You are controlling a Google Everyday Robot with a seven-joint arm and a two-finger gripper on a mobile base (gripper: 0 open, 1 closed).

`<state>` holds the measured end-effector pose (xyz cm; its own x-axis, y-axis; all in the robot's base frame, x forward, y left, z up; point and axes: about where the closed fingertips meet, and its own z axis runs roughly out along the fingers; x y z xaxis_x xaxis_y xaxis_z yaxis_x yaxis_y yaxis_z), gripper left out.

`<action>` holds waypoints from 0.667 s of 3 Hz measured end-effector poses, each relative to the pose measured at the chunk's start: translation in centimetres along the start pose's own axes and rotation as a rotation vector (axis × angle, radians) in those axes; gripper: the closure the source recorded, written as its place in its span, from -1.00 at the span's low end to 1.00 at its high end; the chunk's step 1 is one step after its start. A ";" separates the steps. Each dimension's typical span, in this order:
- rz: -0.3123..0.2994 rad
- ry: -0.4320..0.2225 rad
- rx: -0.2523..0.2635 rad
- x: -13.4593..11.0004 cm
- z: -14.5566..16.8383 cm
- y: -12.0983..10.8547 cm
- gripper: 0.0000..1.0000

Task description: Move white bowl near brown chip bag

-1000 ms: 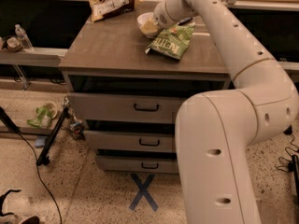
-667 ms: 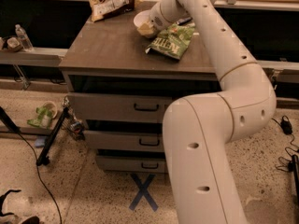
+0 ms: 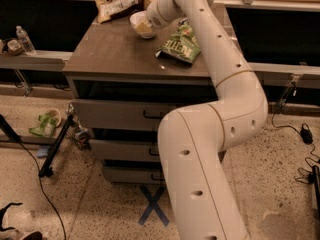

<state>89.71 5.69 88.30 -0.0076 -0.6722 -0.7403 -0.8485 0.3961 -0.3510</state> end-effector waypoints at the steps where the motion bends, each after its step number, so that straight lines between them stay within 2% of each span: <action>1: -0.144 -0.084 0.028 -3.8 1.9 0.2 1.00; 2: -0.220 -0.132 0.056 -5.9 3.3 0.2 1.00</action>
Offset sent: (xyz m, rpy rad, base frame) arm 0.1267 0.0715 0.0822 -0.0051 -0.3382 0.1792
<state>91.32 11.80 90.68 0.2463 -0.6601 -0.7097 -0.7912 0.2860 -0.5406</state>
